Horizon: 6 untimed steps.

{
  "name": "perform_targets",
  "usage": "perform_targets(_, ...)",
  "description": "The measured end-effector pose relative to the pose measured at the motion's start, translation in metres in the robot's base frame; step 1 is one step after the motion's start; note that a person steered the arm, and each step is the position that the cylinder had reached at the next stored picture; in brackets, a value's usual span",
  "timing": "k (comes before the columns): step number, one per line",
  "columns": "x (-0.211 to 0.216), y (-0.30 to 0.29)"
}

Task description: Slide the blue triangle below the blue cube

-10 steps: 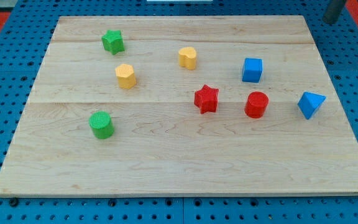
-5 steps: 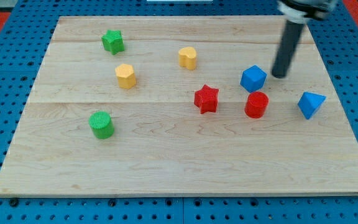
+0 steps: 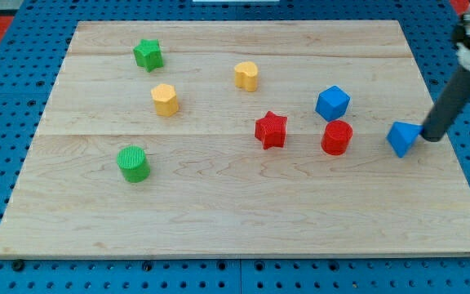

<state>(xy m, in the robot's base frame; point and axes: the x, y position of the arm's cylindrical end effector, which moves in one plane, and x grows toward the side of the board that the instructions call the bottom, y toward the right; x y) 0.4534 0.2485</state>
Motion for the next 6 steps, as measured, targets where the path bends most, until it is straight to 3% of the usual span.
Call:
perform_targets(2, 0.065, 0.039)
perform_targets(3, 0.013, 0.024)
perform_targets(4, -0.01, -0.057)
perform_targets(5, 0.031, 0.036)
perform_targets(6, 0.058, 0.002)
